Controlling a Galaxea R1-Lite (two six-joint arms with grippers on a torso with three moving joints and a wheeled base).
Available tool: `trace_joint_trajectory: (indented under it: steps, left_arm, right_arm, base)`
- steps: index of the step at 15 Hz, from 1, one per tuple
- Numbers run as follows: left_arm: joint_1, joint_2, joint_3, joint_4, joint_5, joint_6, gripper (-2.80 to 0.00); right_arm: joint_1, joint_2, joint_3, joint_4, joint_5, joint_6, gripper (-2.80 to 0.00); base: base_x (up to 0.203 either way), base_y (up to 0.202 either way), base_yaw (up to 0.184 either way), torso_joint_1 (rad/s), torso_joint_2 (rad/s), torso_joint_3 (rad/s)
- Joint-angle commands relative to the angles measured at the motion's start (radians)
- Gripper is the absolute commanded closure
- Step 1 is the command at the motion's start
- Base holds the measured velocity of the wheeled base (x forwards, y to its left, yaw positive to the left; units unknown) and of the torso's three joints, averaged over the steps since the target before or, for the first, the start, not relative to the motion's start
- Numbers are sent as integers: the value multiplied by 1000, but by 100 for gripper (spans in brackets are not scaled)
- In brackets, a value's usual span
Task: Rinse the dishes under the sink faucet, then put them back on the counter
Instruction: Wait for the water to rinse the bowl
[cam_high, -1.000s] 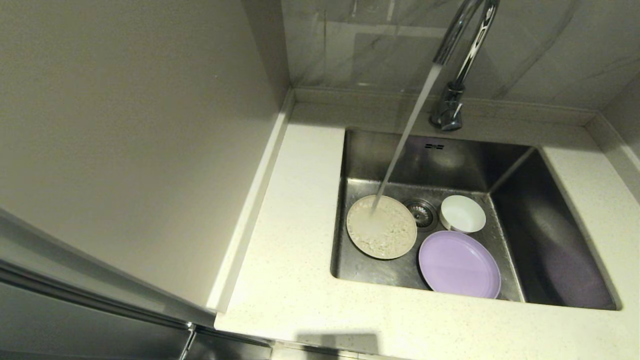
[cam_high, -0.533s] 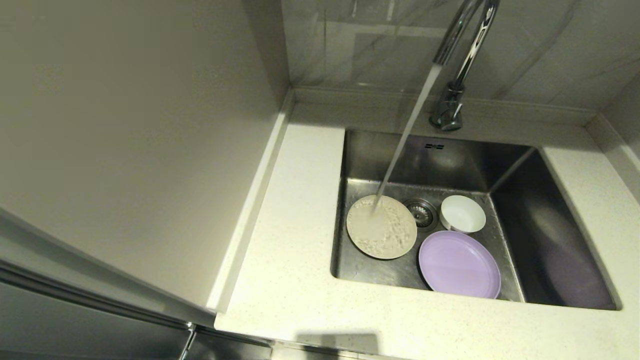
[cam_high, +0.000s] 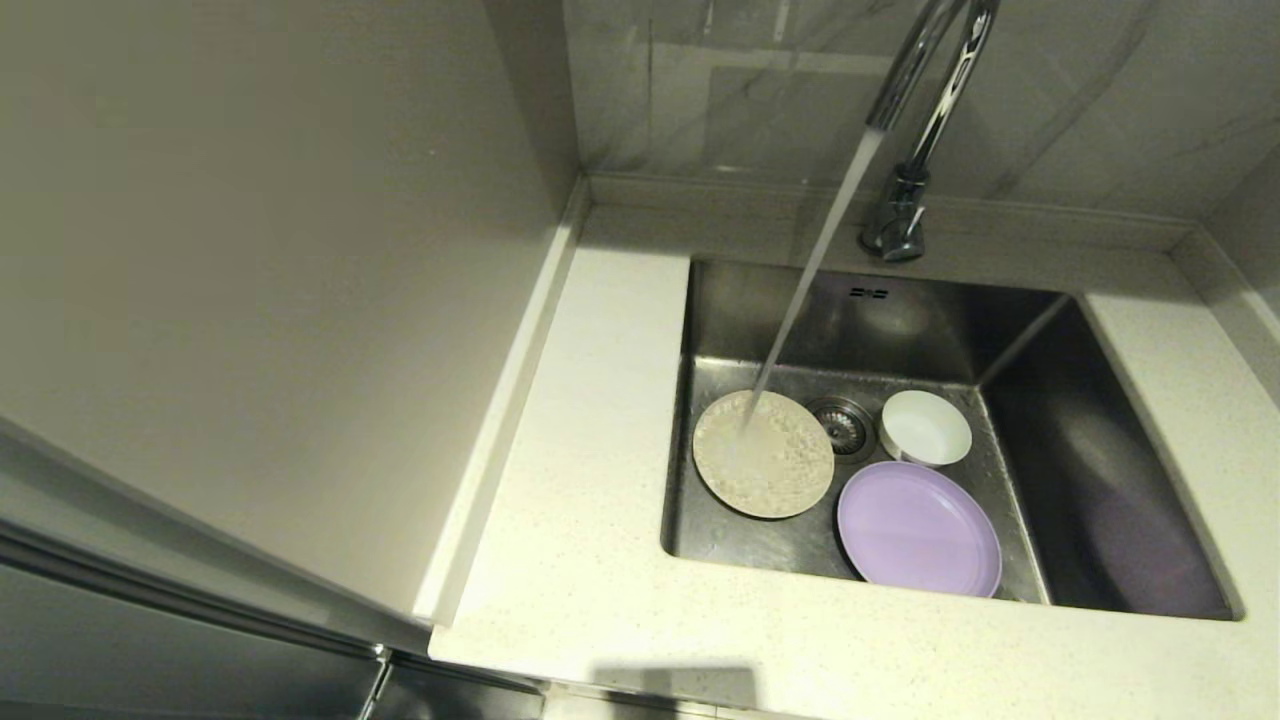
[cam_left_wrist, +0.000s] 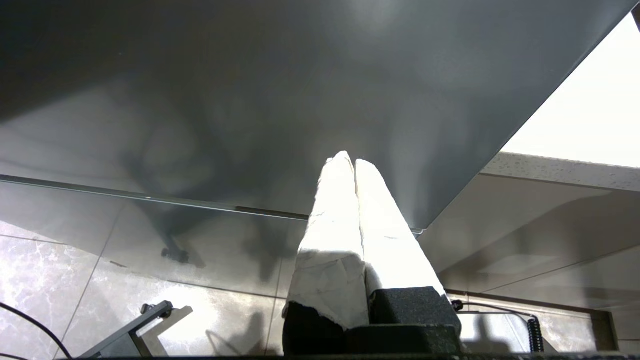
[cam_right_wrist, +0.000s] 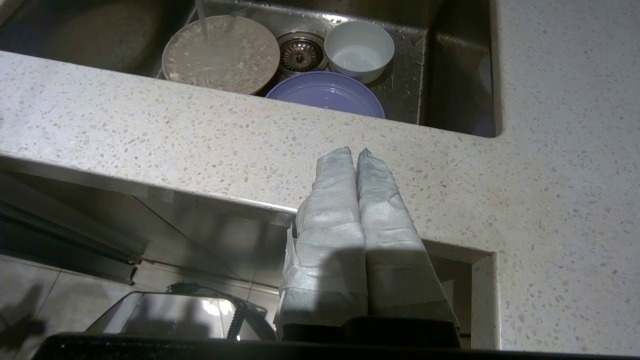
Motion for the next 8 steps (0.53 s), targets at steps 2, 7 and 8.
trace_joint_trajectory:
  steps: [2,7,8]
  left_arm:
    - [0,-3,0,0,0,-1,0]
    - [0,-3,0,0,0,-1,0]
    - [0,-3,0,0,0,-1,0]
  right_arm:
    - [0,2,0,0,0,0,0]
    - [0,2,0,0,0,0,0]
    - [0,2,0,0,0,0,0]
  base:
    - [0,0,0,0,0,0]
    - [0,0,0,0,0,0]
    - [0,0,0,0,0,0]
